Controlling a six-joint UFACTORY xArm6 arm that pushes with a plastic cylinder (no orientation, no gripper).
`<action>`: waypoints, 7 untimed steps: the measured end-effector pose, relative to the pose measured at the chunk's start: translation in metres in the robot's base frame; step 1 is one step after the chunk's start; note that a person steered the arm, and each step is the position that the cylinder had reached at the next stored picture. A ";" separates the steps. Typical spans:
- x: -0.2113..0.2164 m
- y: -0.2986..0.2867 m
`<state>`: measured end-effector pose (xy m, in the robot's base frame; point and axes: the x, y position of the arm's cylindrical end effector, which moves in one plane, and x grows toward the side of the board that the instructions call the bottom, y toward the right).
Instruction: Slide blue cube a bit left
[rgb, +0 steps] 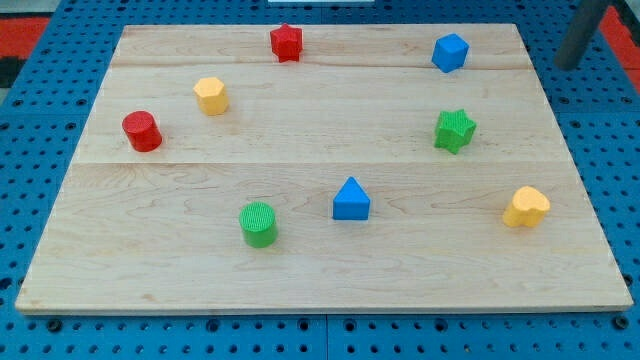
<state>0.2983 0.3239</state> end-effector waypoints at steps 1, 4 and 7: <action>-0.001 -0.002; -0.076 -0.119; -0.065 -0.104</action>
<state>0.2332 0.2200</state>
